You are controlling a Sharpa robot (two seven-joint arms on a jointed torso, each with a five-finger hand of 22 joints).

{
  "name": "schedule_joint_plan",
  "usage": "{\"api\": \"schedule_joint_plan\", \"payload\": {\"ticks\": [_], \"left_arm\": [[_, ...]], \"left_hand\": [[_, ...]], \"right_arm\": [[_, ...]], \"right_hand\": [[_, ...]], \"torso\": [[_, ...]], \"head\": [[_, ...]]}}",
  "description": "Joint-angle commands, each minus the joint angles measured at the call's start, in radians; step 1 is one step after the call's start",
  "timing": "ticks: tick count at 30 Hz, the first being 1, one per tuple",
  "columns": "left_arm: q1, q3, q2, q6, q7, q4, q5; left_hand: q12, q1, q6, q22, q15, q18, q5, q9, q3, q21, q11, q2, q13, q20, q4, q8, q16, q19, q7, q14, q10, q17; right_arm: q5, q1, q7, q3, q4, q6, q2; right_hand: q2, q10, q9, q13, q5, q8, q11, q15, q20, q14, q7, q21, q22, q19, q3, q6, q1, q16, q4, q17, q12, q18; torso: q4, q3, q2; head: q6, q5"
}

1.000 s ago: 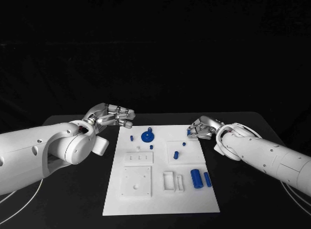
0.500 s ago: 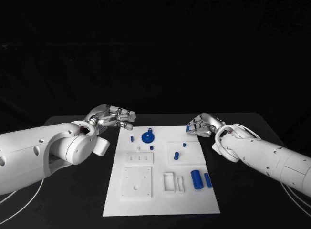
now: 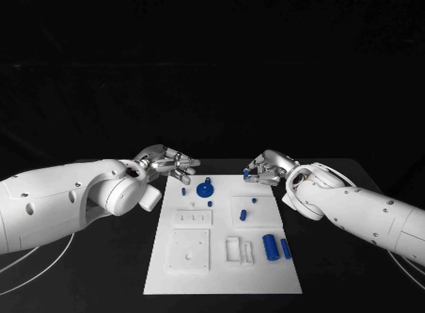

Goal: Assemble the parts on the task board

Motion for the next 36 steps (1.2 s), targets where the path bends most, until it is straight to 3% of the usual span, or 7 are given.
{"api": "schedule_joint_plan", "payload": {"ticks": [1, 10, 14, 21, 28, 32, 36], "left_arm": [[0.007, 0.002, 0.017, 0.062, -0.123, -0.007, -0.083], [0.011, 0.001, 0.069, 0.085, -0.224, -0.034, -0.138], [0.012, 0.000, 0.085, 0.082, -0.246, -0.041, -0.151], [0.012, -0.001, 0.110, 0.095, -0.296, -0.049, -0.197], [0.012, -0.001, 0.125, 0.115, -0.357, -0.050, -0.248], [0.012, -0.001, 0.129, 0.103, -0.370, -0.049, -0.260], [0.012, -0.001, 0.131, 0.087, -0.376, -0.049, -0.271]], "left_hand": [[0.000, -0.009, -0.003, 0.009, -0.007, -0.009, -0.014, -0.002, -0.014, 0.014, -0.005, -0.003, 0.002, -0.005, 0.026, -0.003, 0.035, 0.003, -0.008, 0.002, 0.020, 0.017], [0.001, -0.054, -0.017, 0.021, -0.008, -0.012, -0.115, -0.001, -0.092, 0.028, -0.002, 0.000, 0.004, -0.007, 0.104, -0.003, 0.100, 0.000, -0.004, -0.023, 0.042, 0.039], [0.001, -0.075, -0.024, 0.021, -0.005, -0.011, -0.148, -0.001, -0.104, 0.027, 0.001, -0.004, 0.005, -0.005, 0.120, -0.003, 0.106, -0.002, -0.002, -0.030, 0.038, 0.037], [0.002, -0.104, -0.028, 0.021, -0.004, -0.010, -0.162, -0.001, -0.096, 0.025, 0.004, -0.022, 0.005, -0.002, 0.144, -0.002, 0.115, -0.003, -0.001, -0.035, 0.036, 0.031], [0.004, -0.134, 0.047, 0.027, -0.007, -0.014, -0.150, 0.029, -0.063, 0.028, -0.004, -0.044, 0.006, -0.007, 0.170, 0.000, 0.127, -0.001, -0.021, -0.036, 0.045, 0.027], [0.008, -0.145, 0.079, 0.038, -0.014, -0.019, -0.135, 0.159, -0.057, 0.038, -0.012, -0.047, 0.008, -0.014, 0.184, 0.008, 0.157, -0.003, -0.038, -0.039, 0.058, 0.038], [0.018, -0.158, 0.068, 0.055, -0.020, -0.024, -0.134, 0.349, -0.046, 0.054, -0.020, -0.067, 0.011, -0.021, 0.203, 0.020, 0.207, -0.009, -0.049, -0.051, 0.071, 0.056]], "right_arm": [[-0.086, 0.005, -0.088, 0.001, 0.037, 0.071, 0.003], [-0.128, 0.012, -0.125, -0.001, 0.103, 0.100, 0.031], [-0.146, 0.012, -0.133, -0.003, 0.122, 0.105, 0.041], [-0.161, 0.013, -0.143, -0.007, 0.153, 0.107, 0.052], [-0.165, 0.013, -0.144, -0.009, 0.182, 0.107, 0.056], [-0.166, 0.013, -0.144, -0.010, 0.190, 0.108, 0.056], [-0.166, 0.013, -0.144, -0.012, 0.198, 0.110, 0.056]], "right_hand": [[-0.010, -0.001, 0.002, -0.001, -0.006, 0.003, -0.005, -0.005, -0.006, 0.000, -0.001, -0.002, 0.105, 0.025, 0.004, 0.011, 0.001, -0.004, 0.002, 0.001, -0.006, 0.009], [-0.018, -0.001, 0.002, -0.002, -0.004, 0.003, -0.005, -0.006, -0.007, 0.000, -0.001, -0.005, 0.104, 0.025, 0.011, 0.012, 0.001, -0.005, 0.012, 0.002, -0.007, 0.009], [-0.018, -0.002, 0.001, -0.002, -0.003, 0.002, -0.005, -0.006, -0.007, 0.000, -0.001, -0.005, 0.104, 0.025, 0.012, 0.010, 0.000, -0.006, 0.014, 0.001, -0.008, 0.009], [-0.020, -0.002, 0.001, -0.003, -0.001, 0.002, -0.005, -0.006, -0.007, 0.000, -0.001, -0.007, 0.104, 0.025, 0.013, 0.009, 0.000, -0.008, 0.016, 0.000, -0.008, 0.009], [-0.021, -0.001, 0.001, -0.003, 0.002, 0.002, -0.005, -0.006, -0.007, 0.000, -0.001, -0.007, 0.104, 0.026, 0.014, 0.009, 0.000, -0.007, 0.018, 0.001, -0.008, 0.009], [-0.021, -0.001, 0.001, -0.003, 0.002, 0.002, -0.005, -0.006, -0.007, 0.000, -0.001, -0.007, 0.104, 0.026, 0.014, 0.009, 0.000, -0.007, 0.018, 0.001, -0.008, 0.009], [-0.021, -0.001, 0.001, -0.003, 0.002, 0.002, -0.005, -0.006, -0.007, 0.000, -0.001, -0.007, 0.104, 0.026, 0.014, 0.009, 0.000, -0.007, 0.018, 0.001, -0.008, 0.009]], "torso": [[-0.0052, -0.0046, -0.012], [-0.0087, -0.0104, -0.026], [-0.0084, -0.0105, -0.028], [-0.0082, -0.0101, -0.027], [-0.0099, -0.0094, -0.026], [-0.0104, -0.0099, -0.026], [-0.0096, -0.0101, -0.027]], "head": [[-0.004, 0.012], [-0.015, 0.035], [-0.019, 0.040], [-0.023, 0.044], [-0.027, 0.041], [-0.030, 0.039], [-0.031, 0.037]]}}
